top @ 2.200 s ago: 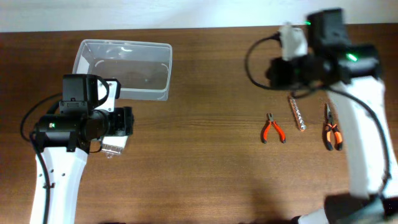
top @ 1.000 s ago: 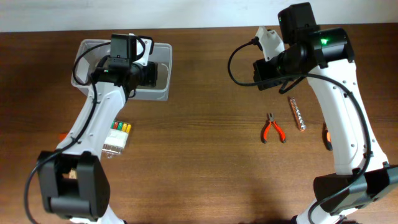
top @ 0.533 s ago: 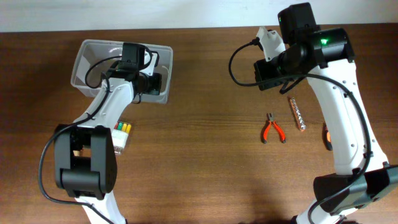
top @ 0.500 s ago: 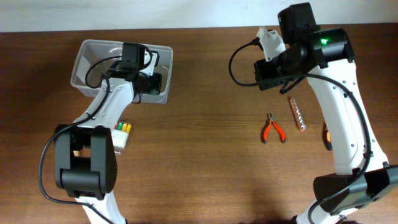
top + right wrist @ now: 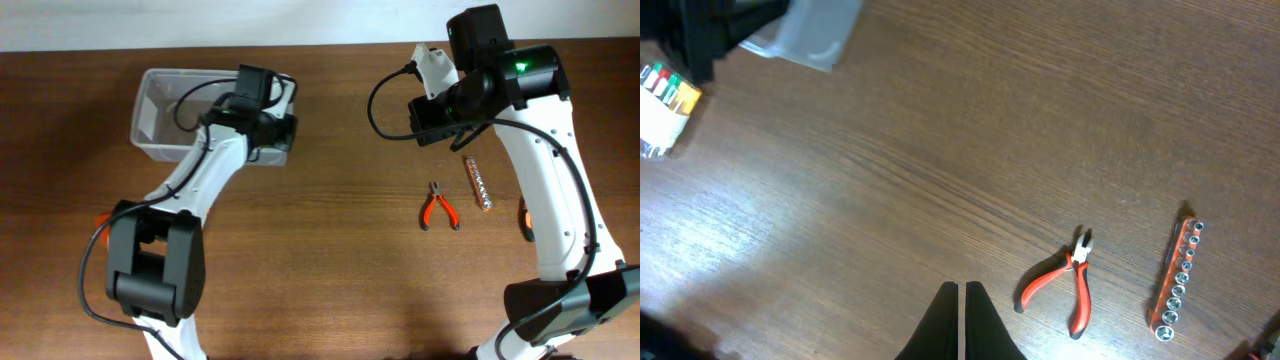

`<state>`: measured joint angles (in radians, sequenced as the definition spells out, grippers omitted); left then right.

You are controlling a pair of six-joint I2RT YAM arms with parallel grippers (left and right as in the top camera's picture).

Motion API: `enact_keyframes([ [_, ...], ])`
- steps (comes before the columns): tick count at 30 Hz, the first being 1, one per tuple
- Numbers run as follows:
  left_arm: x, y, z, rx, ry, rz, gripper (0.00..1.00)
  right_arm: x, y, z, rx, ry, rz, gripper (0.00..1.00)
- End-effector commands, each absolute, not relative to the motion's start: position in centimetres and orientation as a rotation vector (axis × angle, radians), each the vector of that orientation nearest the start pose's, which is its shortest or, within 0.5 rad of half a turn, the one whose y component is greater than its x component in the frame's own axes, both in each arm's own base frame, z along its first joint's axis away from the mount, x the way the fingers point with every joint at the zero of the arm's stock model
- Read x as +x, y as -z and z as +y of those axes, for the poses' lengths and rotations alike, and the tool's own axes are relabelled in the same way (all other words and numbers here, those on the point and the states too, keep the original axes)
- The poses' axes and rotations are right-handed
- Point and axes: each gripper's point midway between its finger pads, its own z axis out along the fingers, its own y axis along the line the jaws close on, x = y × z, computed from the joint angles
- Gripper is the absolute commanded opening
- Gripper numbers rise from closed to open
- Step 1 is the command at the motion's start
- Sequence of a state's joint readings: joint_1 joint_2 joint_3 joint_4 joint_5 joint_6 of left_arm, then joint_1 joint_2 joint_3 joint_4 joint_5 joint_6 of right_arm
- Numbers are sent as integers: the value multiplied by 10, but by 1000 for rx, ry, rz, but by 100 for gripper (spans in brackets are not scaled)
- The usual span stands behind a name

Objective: Pack container

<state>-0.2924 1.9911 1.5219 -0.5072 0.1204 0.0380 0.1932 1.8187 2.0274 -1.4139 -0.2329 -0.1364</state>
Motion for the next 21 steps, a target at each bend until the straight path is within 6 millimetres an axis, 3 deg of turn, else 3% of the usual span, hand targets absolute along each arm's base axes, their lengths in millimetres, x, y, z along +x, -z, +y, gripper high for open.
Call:
enact_keyframes([
  [1,480,-98,-188,534,289,2491,2,383,-264,115,-531,-319,2685,4],
  [12,457,-97,-234,642,335,2482,2,382,-262,110,-529,-283,2698,4],
  [16,458,-98,-232,638,334,2482,2,381,-262,110,-529,-283,2700,4],
  [21,471,-108,-212,579,313,2487,2,381,-261,107,-522,-271,2705,4],
])
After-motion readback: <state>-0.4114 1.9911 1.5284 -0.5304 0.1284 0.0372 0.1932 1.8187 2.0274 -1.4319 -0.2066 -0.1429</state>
